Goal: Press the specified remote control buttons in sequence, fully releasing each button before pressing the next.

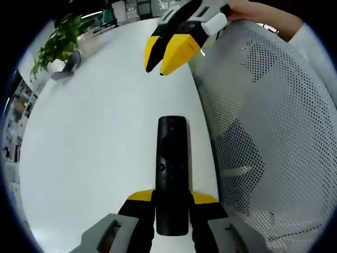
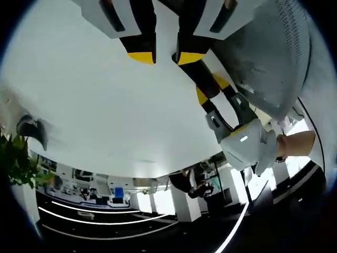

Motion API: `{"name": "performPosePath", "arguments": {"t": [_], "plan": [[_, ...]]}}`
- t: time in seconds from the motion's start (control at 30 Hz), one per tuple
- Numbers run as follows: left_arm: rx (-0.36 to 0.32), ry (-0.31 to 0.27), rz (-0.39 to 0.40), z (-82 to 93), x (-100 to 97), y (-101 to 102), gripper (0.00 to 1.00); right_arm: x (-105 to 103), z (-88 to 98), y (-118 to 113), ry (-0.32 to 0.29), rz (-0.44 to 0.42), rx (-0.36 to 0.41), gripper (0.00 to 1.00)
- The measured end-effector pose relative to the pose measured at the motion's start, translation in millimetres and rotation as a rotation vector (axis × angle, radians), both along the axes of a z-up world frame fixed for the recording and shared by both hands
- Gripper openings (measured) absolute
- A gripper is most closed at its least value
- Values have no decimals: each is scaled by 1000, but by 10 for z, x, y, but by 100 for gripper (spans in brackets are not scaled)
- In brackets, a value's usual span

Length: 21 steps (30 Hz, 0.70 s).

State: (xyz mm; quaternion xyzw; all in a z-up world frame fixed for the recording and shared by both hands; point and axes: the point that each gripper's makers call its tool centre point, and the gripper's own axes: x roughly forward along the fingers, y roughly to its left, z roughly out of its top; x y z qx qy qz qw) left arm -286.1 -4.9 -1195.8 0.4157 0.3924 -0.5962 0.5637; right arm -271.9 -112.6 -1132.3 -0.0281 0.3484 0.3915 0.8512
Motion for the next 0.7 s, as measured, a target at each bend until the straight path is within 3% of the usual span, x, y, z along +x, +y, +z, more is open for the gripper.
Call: {"name": "performPosePath", "arguments": {"t": [0.27,0.7], "plan": [[3,2,1,-7,-6,9,25,-64,-37,45,18,29,-38,10],[2,1,15,-2,-29,15,25,-269,-130,261,20,259,-199,8]]}}
